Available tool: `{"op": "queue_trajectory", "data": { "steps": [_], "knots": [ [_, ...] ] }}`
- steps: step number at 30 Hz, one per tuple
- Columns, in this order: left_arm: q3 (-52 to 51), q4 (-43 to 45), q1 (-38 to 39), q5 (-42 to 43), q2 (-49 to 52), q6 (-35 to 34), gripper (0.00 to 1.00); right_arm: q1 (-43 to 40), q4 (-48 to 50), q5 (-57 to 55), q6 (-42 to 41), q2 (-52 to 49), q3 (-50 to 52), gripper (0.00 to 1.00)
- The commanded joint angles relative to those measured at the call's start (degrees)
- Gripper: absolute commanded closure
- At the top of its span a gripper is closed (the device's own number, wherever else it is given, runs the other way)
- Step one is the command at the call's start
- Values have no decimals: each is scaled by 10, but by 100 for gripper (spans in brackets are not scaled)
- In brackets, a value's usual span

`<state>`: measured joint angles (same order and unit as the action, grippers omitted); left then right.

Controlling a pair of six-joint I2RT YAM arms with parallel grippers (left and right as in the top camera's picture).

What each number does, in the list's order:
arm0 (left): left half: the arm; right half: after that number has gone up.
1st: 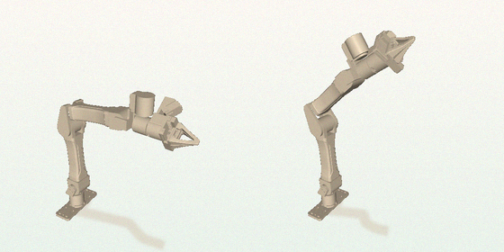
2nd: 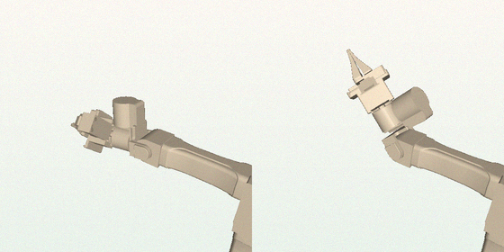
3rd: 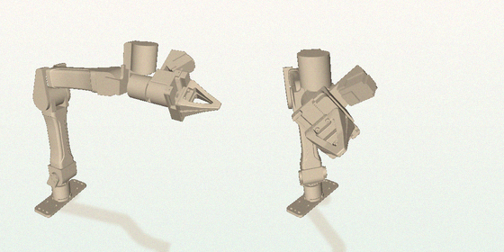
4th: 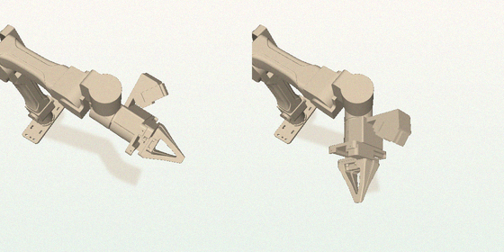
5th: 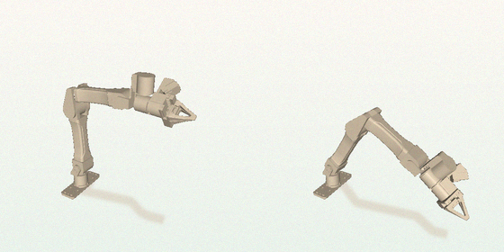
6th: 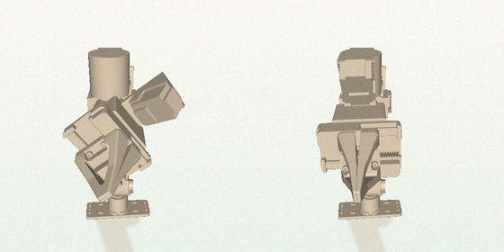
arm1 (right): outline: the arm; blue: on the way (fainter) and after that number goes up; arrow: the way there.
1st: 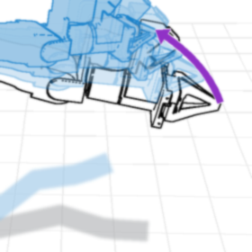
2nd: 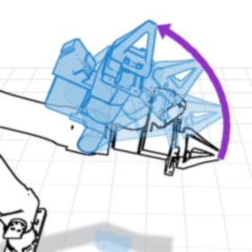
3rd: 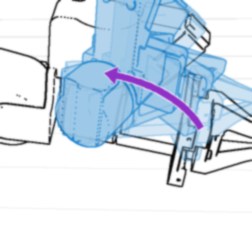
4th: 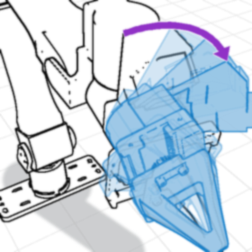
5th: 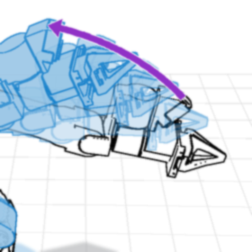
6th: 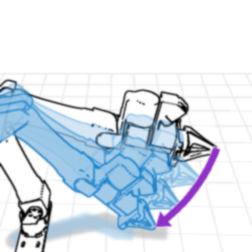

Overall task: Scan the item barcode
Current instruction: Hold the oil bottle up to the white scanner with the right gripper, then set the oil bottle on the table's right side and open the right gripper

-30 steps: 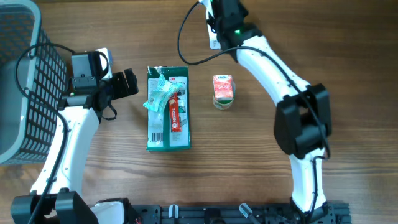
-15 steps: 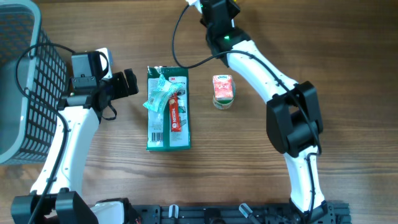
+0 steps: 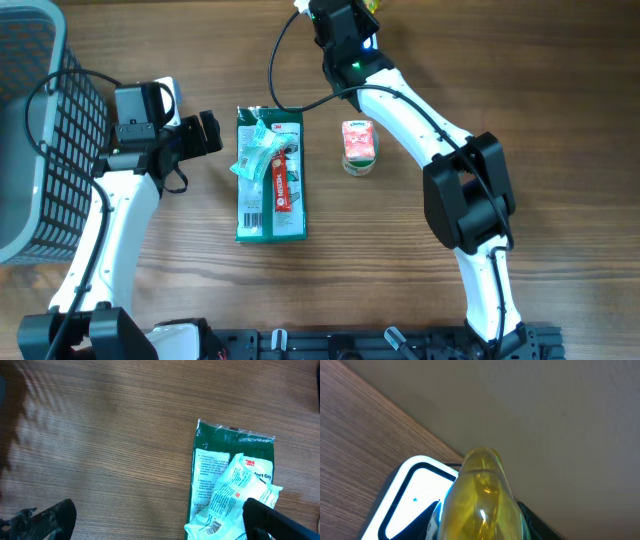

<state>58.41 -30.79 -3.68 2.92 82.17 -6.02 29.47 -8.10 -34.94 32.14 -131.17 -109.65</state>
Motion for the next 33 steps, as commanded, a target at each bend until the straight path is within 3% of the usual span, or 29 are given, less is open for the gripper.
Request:
{"op": "queue_trajectory", "data": {
  "steps": [1, 5, 8, 12, 16, 18, 23, 27, 31, 32, 33],
  "knots": [
    [9, 1, 2, 3, -8, 13, 0, -2, -2, -36, -30, 48, -11, 76],
    [9, 1, 2, 3, -9, 13, 0, -13, -60, -36, -92, 118, -11, 76],
    [9, 1, 2, 3, -8, 13, 0, -40, -170, -10, -175, 188, -11, 77],
    [9, 1, 2, 3, -8, 13, 0, -121, -370, 142, -293, 276, -11, 79],
    [9, 1, 2, 3, -8, 13, 0, -239, -546, 310, -344, 292, -9, 75],
    [9, 1, 2, 3, -8, 13, 0, -306, -605, 335, -374, 285, 10, 73],
    [9, 1, 2, 3, -8, 13, 0, -420, -612, 355, -381, 280, 117, 74],
    [9, 1, 2, 3, -8, 13, 0, -490, -516, 412, -381, 280, 241, 72],
    [9, 1, 2, 3, -8, 13, 0, -513, -464, 440, -382, 280, 299, 59],
    [9, 1, 2, 3, -8, 13, 0, -514, -461, 440, -381, 280, 300, 31],
    [9, 1, 2, 3, -8, 13, 0, -514, -459, 440, -381, 280, 299, 15]
  ]
}}
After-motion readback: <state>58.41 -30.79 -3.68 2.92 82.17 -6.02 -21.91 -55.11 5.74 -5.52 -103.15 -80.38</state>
